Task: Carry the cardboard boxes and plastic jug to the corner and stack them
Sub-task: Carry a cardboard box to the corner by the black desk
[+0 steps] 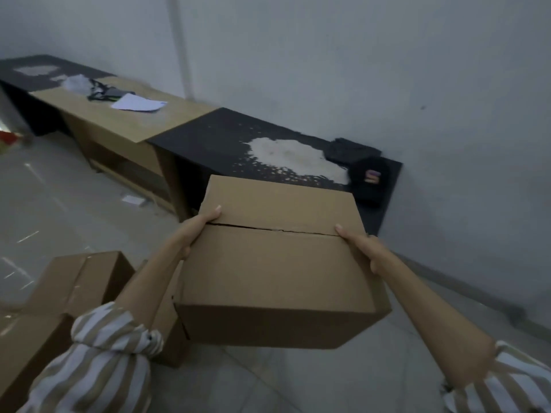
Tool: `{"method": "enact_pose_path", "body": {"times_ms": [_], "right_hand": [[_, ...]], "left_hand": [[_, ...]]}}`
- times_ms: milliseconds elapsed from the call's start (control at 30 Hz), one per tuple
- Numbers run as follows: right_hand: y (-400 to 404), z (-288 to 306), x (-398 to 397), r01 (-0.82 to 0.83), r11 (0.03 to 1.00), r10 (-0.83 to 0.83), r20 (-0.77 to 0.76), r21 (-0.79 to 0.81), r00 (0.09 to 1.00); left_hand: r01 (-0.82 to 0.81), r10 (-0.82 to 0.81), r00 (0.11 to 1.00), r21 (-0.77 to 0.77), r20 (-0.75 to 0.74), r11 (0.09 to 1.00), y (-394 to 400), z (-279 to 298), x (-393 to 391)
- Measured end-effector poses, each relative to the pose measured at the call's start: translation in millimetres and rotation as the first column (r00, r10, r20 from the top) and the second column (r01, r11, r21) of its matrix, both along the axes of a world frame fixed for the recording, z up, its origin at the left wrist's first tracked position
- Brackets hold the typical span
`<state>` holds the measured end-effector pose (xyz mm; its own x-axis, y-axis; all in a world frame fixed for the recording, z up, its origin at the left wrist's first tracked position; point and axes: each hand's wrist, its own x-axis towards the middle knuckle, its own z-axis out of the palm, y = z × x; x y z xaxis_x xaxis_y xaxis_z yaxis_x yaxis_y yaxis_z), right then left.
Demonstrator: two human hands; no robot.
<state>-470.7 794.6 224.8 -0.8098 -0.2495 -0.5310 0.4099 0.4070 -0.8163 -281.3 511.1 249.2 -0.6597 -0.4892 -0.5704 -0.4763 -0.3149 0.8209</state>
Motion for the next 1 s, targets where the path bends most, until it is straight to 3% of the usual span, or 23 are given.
{"method": "enact_pose_path", "body": {"times_ms": [267,467,700,1000], "right_hand": [[256,-46,-74,0.109,0.994,-0.110,0.064,0.013,0.992],[378,-17,-97,0.200,0.980,-0.200,0.063,0.012,0.978],[461,-41,-190,0.309,0.951,-0.309,0.024,0.007,0.951],[511,-76,-333,0.372,0.928,-0.372,0.058,0.013,0.926]], "left_hand": [[0.144,-0.144,0.989,0.013,0.038,0.990,213,-30,-90],[0.299,-0.299,0.954,0.002,0.012,0.954,326,-36,-171],[0.362,-0.362,0.932,0.006,0.013,0.932,397,-68,-293],[0.374,-0.374,0.927,0.015,0.031,0.927,444,-109,-457]]}}
